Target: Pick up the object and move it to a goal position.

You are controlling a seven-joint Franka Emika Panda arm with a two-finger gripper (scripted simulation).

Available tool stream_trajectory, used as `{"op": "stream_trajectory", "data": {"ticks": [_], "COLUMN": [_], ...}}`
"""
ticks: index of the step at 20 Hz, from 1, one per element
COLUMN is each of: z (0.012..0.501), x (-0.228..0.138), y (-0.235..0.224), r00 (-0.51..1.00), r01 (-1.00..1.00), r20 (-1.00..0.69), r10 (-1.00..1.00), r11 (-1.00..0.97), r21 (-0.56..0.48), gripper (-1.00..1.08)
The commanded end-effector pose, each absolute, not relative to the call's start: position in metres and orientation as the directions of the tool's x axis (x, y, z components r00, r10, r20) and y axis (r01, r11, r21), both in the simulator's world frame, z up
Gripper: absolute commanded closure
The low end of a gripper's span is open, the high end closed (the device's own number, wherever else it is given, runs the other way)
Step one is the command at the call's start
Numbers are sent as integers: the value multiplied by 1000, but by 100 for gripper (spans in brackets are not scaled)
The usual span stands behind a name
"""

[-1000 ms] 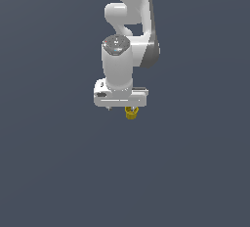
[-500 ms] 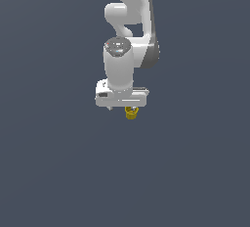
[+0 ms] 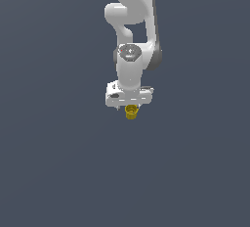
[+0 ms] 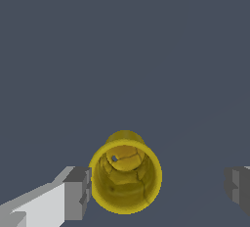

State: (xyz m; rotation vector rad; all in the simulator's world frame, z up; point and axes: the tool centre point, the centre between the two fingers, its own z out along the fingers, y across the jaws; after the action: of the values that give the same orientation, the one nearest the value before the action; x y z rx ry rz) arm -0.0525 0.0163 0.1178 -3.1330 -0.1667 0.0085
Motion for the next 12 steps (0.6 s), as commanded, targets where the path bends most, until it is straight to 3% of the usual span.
{"op": "stream_trajectory", "data": {"ticks": [1,12], "z": [109,97], "x": [-62,-77], "y": [24,34], "r00": [991,984], "r01": [136,178], "r20": [-3,-1], "r10": [136,178], "r11": [-991,-984], "r21": [-2,0], "gripper": [-92,-92]}}
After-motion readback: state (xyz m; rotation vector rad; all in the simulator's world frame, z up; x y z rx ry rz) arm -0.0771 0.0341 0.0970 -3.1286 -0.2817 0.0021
